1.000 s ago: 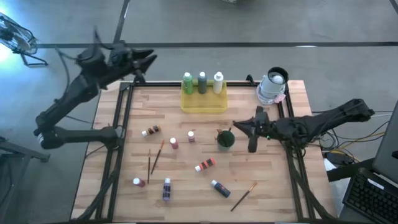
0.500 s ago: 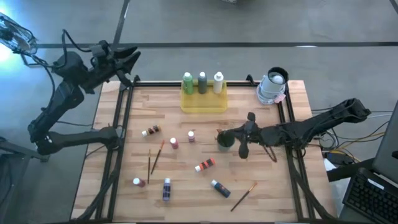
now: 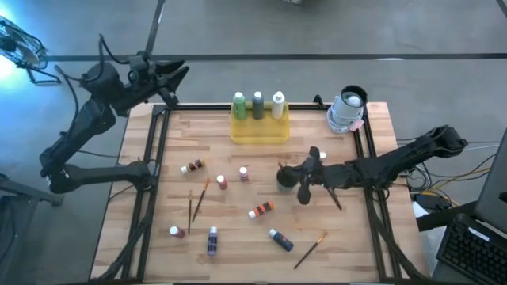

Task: Pick & Place Paint Supplies
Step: Put the yellow paint bottle into the yellow bin

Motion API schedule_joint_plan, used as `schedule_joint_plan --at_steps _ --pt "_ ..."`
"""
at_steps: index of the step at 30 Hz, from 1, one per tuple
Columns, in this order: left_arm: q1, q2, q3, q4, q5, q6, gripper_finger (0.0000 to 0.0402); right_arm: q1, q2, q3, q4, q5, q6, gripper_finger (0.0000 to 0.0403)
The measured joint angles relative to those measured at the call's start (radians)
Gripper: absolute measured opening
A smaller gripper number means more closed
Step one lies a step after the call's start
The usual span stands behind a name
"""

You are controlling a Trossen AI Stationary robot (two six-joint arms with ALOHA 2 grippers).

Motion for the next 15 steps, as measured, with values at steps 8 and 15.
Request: schedule_joint_plan --at_steps 8,15 --pt "0.000 0.057 0.000 0.000 0.000 0.000 0.0128 -0.001 -0.168 0.111 -0.149 0.011 -0.063 0.0008" --pt "0.000 0.118 -0.002 0.000 0.000 0.000 0.0128 -0.005 -0.217 0.120 -0.183 0.012 -0.100 0.0008"
